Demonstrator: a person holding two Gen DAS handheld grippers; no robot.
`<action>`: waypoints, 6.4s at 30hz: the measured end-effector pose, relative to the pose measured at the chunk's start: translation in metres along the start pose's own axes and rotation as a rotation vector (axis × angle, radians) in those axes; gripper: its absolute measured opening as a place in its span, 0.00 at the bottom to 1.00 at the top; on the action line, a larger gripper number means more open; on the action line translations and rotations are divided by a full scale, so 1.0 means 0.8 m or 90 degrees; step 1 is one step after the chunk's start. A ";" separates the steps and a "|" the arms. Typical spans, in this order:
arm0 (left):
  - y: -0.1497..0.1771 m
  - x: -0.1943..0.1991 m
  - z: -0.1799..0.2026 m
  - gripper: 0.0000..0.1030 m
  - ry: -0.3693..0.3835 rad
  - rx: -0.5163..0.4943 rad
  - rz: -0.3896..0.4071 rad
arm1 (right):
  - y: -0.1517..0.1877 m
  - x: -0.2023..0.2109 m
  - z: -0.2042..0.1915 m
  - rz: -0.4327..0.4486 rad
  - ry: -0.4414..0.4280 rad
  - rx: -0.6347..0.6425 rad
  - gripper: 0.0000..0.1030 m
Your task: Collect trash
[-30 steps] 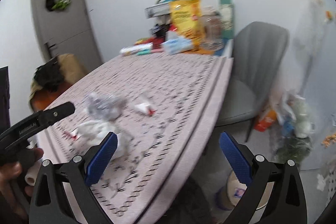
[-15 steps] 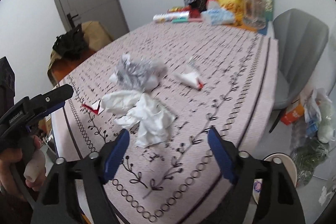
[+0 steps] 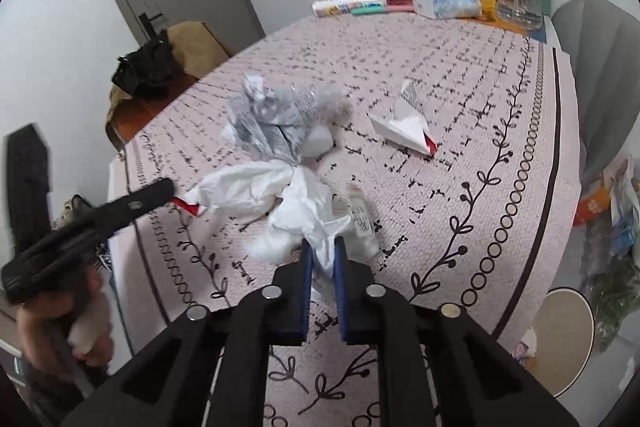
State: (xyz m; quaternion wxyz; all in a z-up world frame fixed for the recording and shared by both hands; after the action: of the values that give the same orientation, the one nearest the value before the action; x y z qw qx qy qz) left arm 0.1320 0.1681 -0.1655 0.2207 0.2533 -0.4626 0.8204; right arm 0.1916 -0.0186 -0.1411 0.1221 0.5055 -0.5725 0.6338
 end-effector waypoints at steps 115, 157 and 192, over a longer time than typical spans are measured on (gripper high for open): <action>0.249 -0.372 0.522 0.79 0.231 -0.229 -0.388 | 0.253 0.065 0.568 0.020 0.215 -0.517 0.68; -0.014 -0.060 0.316 0.94 0.197 -0.148 -0.018 | 0.019 0.148 0.277 0.172 0.188 -0.285 0.93; 0.017 -0.056 0.062 0.08 0.058 0.024 -0.037 | 0.008 0.040 0.070 0.068 0.069 -0.116 0.93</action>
State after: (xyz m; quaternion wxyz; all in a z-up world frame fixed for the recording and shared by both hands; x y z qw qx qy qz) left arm 0.1689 0.1129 -0.1804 0.2607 0.2334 -0.4292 0.8327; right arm 0.2001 -0.0815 -0.1293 0.1643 0.4262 -0.6466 0.6110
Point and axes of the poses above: each gripper's, at about its wrist camera, not at the fingertips, and x roughly against the way its jaws point, z to its right, y to its underside, the point moved 8 cm from there along -x, roughly the way its jaws point, and after that the axes turned 11 degrees about y, right-handed, at the moved point
